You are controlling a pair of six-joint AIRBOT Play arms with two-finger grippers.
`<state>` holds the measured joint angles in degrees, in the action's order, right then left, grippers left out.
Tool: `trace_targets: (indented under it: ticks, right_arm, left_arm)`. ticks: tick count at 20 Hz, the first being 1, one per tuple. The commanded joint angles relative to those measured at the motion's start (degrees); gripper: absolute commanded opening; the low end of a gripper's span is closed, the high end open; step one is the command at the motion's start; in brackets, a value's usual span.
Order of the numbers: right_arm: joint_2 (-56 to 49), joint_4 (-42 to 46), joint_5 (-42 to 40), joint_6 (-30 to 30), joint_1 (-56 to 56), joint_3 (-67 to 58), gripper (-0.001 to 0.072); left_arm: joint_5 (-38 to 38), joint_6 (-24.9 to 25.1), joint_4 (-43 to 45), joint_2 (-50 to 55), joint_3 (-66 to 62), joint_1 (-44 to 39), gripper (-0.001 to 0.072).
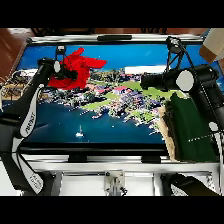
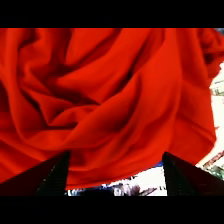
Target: Fold the shirts.
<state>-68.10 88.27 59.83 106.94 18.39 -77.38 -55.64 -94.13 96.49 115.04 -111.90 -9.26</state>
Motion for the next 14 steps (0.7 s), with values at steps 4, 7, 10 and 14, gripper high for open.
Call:
trace_targets:
  ticks: [4, 7, 10, 14]
  right_arm:
    - [-0.02, -1.05, -0.13, 0.02, 0.04, -0.04, 0.0603]
    - [-0.02, -1.05, -0.13, 0.02, 0.04, -0.04, 0.0603]
    - [-0.02, -1.51, 0.61, 0.04, 0.04, -0.04, 0.0603]
    - [0.0, -2.29, -0.17, -0.68, -0.02, -0.2, 0.0602]
  left_arm:
    - [3.65, 0.35, -1.18, 7.78, -3.34, 0.63, 0.0659]
    - [5.35, -1.25, -1.18, 8.63, -3.32, 0.59, 0.034]
    - [6.64, -3.96, -1.18, 8.2, -3.37, 0.63, 0.0041]
    - [12.92, -6.71, -1.18, -0.55, -3.39, 0.04, 0.004]
